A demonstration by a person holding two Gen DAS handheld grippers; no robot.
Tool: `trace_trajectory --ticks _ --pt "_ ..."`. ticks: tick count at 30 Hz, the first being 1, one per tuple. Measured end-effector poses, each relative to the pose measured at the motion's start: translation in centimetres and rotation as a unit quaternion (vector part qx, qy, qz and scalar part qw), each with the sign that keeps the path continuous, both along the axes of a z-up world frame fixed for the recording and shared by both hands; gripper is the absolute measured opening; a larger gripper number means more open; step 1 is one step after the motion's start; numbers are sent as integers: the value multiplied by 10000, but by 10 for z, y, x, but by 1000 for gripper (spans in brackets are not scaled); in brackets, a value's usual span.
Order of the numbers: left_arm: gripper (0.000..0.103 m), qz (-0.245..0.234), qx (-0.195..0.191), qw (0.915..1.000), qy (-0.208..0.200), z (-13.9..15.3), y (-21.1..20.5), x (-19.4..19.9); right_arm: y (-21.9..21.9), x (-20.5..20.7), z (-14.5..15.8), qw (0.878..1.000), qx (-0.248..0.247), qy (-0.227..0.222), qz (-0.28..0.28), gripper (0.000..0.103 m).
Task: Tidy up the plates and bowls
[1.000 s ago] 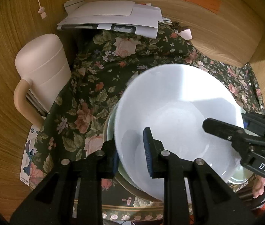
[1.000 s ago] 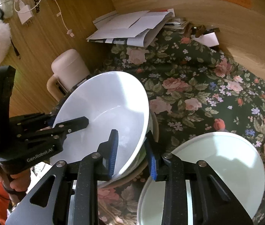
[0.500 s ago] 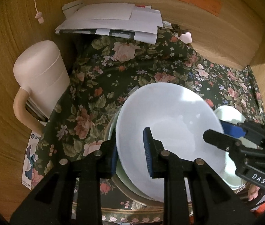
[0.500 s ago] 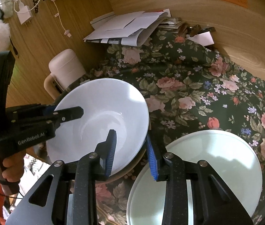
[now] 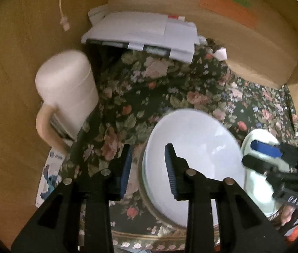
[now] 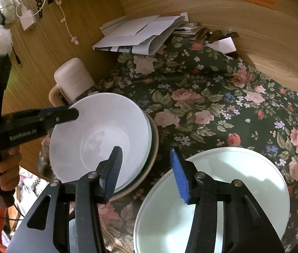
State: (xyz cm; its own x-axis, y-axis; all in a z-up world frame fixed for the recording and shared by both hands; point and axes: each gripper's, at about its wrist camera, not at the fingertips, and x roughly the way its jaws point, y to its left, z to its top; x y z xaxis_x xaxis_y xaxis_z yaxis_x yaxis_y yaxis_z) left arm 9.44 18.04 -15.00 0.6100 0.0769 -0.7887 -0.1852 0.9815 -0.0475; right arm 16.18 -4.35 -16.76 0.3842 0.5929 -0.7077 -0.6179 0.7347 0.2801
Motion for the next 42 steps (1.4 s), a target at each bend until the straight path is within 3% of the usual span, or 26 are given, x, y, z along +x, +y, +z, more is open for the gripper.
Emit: trace_trajectory --ticks 5,23,35,42 --pt "34 -6 -297 9991 297 -23 4 -7 3 4 -7 9999 -75 123 84 45" --pt "41 -275 -828 9950 479 -49 -2 -9 28 11 -32 9967 -101 730 332 46" --pt "41 -76 -546 9982 225 -48 -11 -8 36 13 -37 9979 -222 570 233 40" --pt "41 58 -287 9995 119 -43 -20 -10 31 18 -39 9975 -84 697 108 38"
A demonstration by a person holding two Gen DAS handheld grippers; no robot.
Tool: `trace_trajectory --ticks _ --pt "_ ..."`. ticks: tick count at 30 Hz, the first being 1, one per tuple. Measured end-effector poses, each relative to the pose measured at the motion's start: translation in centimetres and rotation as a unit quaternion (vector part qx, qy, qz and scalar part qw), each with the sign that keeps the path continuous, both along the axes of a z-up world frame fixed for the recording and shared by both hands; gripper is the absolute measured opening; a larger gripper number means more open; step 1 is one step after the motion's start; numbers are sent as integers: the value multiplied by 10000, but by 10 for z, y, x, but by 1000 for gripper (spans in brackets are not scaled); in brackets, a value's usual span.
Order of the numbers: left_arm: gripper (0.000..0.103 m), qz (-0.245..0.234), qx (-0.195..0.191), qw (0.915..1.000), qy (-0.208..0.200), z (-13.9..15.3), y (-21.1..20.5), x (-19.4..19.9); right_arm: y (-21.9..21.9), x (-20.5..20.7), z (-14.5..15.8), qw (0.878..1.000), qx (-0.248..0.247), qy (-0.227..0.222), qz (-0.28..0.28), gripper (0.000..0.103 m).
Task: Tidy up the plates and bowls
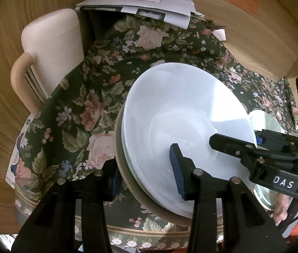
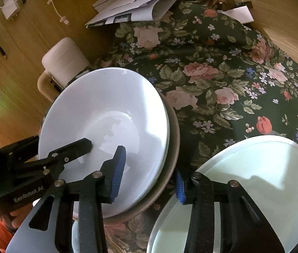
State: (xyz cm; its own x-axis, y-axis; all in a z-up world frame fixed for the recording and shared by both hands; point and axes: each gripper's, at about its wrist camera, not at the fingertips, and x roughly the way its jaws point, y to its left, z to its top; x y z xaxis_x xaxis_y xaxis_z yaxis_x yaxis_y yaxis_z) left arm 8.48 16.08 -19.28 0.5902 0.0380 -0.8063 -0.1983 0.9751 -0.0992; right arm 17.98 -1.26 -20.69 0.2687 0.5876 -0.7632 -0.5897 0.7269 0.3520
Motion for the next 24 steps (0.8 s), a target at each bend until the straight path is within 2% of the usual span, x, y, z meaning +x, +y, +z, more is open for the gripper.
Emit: trace_trajectory --ticks 12,24 --pt "41 -37 6 9998 -216 21 -11 -2 -18 -11 22 9991 192 -308 -239 38" --pt "41 -449 -36 9974 -561 50 -46 2 -58 -21 56 9946 358 -698 -682 38"
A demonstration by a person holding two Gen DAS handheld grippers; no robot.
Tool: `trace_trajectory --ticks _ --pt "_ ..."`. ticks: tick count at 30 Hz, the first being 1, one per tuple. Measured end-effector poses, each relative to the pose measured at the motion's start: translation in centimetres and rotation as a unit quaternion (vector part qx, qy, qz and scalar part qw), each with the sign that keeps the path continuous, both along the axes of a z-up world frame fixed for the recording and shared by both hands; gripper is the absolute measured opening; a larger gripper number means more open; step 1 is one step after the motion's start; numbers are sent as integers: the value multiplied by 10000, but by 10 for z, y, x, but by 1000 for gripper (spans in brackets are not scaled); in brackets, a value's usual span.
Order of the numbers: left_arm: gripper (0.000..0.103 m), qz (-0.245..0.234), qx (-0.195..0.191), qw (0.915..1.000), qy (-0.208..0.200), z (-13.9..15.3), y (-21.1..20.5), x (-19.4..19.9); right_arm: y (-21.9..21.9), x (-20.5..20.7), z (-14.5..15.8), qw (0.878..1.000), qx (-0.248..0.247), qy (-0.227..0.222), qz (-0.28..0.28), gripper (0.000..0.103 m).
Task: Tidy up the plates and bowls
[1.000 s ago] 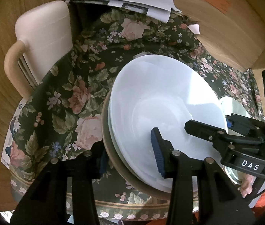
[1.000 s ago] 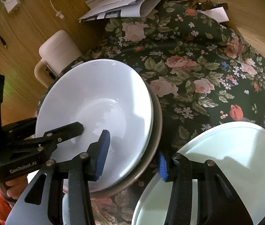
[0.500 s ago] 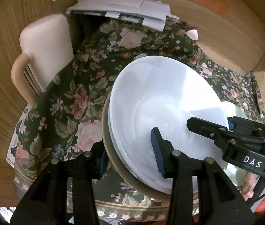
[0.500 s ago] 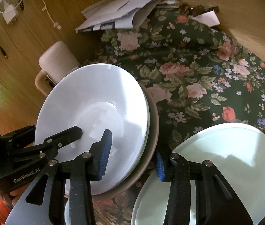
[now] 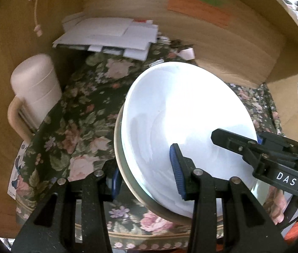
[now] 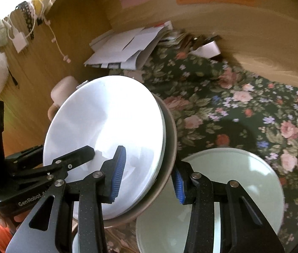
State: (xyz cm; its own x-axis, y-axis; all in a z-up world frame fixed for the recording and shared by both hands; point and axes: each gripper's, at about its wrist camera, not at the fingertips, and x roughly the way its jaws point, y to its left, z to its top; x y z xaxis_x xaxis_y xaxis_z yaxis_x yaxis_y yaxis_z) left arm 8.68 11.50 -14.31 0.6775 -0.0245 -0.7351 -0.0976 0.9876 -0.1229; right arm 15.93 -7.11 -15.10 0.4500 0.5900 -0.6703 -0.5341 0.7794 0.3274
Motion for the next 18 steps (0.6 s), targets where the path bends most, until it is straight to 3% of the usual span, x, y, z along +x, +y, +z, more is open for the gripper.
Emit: trace_trajectory --ticks 18 --pt "41 -749 -189 9970 57 -3 -72 10 -83 -18 6 9973 -15 -40 -735 38"
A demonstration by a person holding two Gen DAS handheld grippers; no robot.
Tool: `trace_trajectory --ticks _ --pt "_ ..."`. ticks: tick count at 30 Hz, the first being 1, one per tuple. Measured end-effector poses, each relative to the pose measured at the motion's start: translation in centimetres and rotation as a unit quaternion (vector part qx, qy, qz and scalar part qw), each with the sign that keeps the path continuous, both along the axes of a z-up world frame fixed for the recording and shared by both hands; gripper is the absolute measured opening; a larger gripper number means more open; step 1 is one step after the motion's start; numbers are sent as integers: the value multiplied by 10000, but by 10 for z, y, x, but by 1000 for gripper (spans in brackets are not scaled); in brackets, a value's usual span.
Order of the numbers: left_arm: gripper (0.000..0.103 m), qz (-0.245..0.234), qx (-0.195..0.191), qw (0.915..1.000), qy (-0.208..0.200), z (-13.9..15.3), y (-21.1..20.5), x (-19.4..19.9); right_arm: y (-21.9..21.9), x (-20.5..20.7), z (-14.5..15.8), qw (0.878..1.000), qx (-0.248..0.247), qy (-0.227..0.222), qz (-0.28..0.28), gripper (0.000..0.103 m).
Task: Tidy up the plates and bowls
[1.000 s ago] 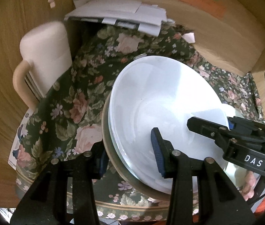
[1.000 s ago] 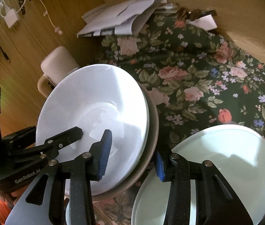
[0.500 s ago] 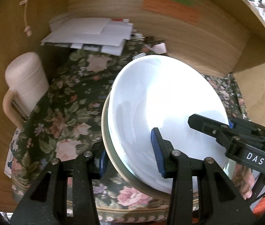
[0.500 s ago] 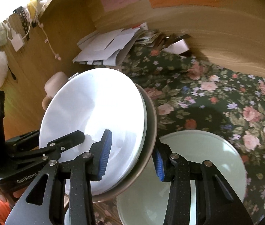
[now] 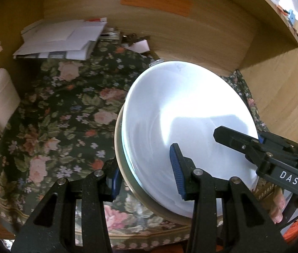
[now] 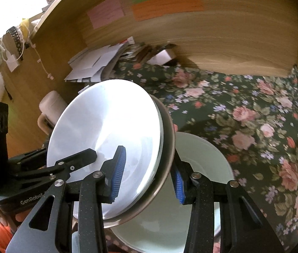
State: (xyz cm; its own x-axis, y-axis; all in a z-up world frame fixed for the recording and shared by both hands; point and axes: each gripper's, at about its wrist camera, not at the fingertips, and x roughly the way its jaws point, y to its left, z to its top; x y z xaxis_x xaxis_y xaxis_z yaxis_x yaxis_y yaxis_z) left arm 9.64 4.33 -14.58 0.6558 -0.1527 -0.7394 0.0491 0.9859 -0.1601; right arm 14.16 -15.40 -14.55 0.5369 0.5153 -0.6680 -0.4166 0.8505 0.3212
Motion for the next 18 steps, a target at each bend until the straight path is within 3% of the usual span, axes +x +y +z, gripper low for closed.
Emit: trace_trajectory --ticks 18 --pt "41 -271 68 9988 406 -29 -37 15 -39 5 -31 9988 43 413 -271 38"
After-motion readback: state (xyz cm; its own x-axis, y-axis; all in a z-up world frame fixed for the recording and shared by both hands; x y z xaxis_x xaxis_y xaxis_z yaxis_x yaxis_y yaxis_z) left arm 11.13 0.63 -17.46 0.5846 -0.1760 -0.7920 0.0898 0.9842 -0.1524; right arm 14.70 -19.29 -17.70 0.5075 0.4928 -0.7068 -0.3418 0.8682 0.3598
